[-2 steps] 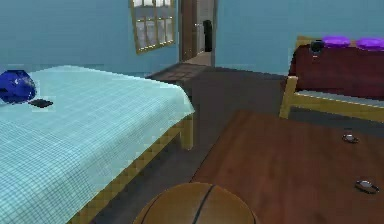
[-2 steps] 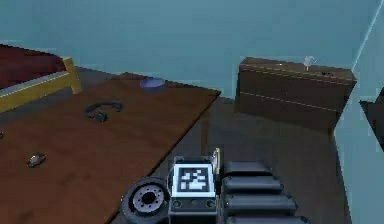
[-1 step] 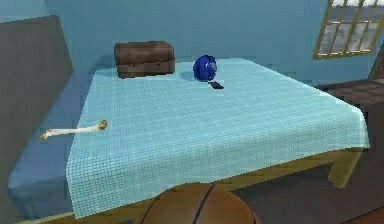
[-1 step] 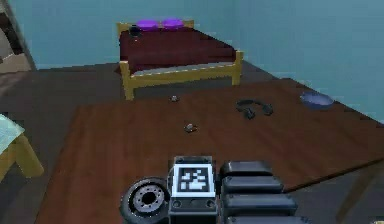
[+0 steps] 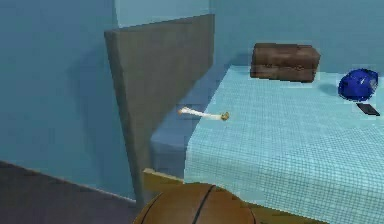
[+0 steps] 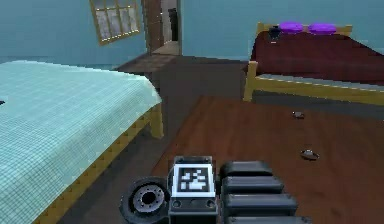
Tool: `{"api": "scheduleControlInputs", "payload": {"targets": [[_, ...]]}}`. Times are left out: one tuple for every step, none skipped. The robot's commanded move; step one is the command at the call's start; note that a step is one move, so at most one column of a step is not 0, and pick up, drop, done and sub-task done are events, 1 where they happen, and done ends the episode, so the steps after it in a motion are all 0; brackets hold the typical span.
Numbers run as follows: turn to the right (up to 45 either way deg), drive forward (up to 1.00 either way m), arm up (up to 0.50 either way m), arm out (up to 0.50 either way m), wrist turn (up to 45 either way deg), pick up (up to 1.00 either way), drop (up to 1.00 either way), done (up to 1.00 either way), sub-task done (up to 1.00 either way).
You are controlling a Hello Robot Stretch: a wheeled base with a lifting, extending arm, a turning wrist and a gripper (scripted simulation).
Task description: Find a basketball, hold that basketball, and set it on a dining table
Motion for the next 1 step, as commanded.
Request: {"api": "scheduleControlInputs", "payload": {"targets": [[45.0, 0.00, 0.00, 0.00, 0.0, 0.00, 0.00, 0.00, 0.00]]}}
